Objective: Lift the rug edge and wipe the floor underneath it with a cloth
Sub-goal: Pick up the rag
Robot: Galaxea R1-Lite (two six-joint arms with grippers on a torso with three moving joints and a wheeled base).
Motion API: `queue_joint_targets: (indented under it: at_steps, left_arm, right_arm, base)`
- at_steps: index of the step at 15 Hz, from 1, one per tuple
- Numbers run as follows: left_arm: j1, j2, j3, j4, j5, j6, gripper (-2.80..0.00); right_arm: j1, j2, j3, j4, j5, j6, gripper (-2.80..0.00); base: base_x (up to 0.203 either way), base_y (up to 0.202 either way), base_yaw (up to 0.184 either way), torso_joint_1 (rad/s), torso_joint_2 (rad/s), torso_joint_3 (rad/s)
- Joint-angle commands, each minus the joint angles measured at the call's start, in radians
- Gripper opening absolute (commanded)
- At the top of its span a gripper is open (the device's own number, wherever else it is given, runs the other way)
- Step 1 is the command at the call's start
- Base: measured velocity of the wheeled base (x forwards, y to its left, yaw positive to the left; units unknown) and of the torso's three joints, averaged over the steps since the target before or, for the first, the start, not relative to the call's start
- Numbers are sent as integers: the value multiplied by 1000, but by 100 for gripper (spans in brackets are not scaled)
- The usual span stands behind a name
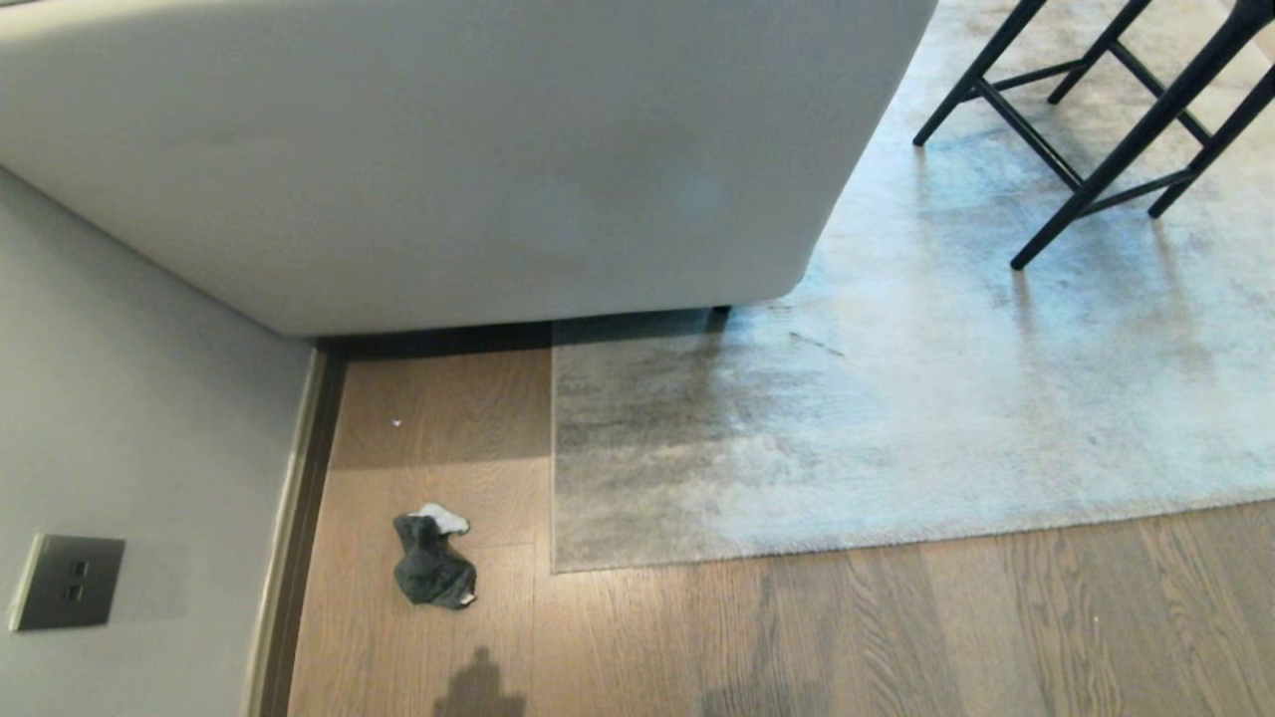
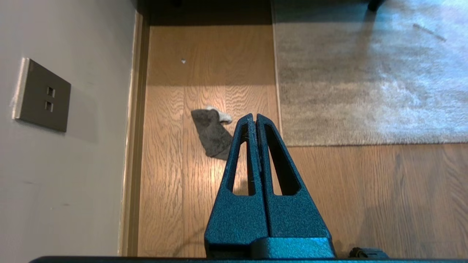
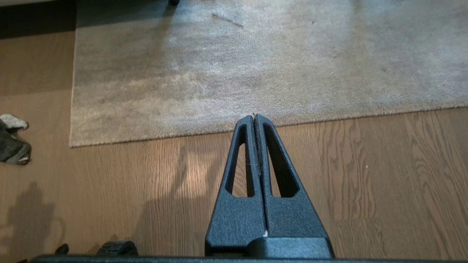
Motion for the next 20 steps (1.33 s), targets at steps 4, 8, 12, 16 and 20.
queue_joint_targets:
  at_steps: [4,8,12,16,20]
  left_arm:
    - [0,0,0,-1,0,-2,-280]
    - [0,0,0,-1,0,-2,-280]
    - [0,0,0,-1,0,-2,-280]
    - [0,0,0,-1,1,-4,-280]
    - [0,0,0,-1,1,-4,-280]
  right_arm:
    - [0,0,0,0,0,1,-280]
    - [0,2,0,0,0,1,-280]
    - [0,2,0,0,0,1,-280]
    - [0,2,0,0,0,1,-280]
    - [0,2,0,0,0,1,-280]
  base:
    - [0,0,0,1,1,-194]
    - [0,0,0,4,1,-195]
    - [0,0,0,1,-1,-199]
    - [0,0,0,3,2,-199]
    - [0,0,0,4,-1,-198]
